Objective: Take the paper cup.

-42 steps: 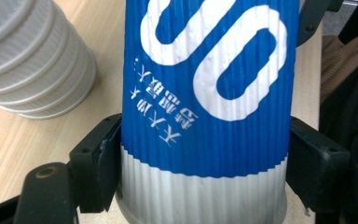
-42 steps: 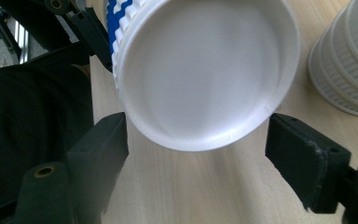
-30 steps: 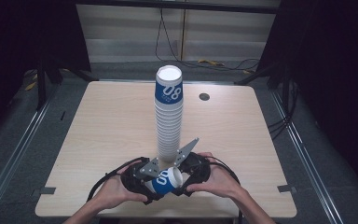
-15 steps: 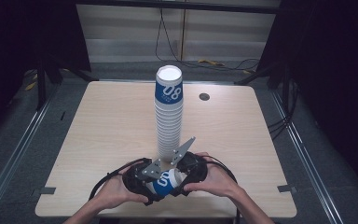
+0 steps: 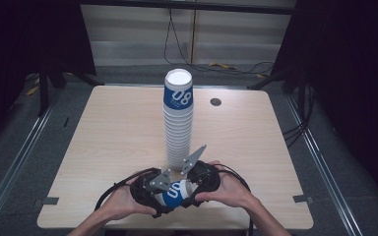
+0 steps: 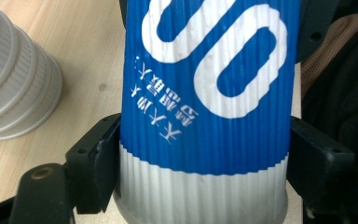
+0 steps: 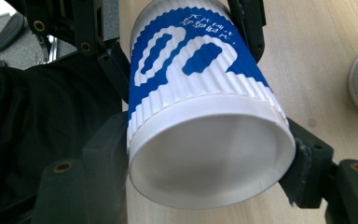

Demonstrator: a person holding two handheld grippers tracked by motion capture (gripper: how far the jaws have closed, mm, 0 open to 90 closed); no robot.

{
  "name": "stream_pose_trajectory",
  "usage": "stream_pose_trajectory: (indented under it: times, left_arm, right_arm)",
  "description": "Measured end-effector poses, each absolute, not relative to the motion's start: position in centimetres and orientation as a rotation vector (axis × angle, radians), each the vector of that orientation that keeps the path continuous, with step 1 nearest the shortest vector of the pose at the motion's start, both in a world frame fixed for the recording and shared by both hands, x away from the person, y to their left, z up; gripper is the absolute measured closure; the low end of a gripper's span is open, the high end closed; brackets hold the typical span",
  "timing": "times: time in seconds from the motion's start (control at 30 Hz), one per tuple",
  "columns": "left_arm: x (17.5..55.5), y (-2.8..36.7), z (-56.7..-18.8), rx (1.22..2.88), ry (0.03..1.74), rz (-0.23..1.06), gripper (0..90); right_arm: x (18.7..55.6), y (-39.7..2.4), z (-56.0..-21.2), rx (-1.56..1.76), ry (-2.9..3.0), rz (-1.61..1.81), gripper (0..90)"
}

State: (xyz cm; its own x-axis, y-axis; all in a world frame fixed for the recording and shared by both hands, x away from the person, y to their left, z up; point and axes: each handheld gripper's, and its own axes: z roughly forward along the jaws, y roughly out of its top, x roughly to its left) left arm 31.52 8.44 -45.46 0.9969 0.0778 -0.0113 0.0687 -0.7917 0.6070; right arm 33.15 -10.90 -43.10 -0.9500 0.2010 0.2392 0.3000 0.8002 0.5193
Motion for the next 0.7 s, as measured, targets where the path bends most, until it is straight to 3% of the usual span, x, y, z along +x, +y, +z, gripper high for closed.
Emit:
stream_pose_trajectory:
  times: [0.7]
  left_arm:
    - [32.2, 10.1, -45.1, 2.310, 0.146, 0.025, 19.5]
  right_arm:
    - [33.2, -11.6, -43.1, -0.434, -2.865, -0.856, 29.0]
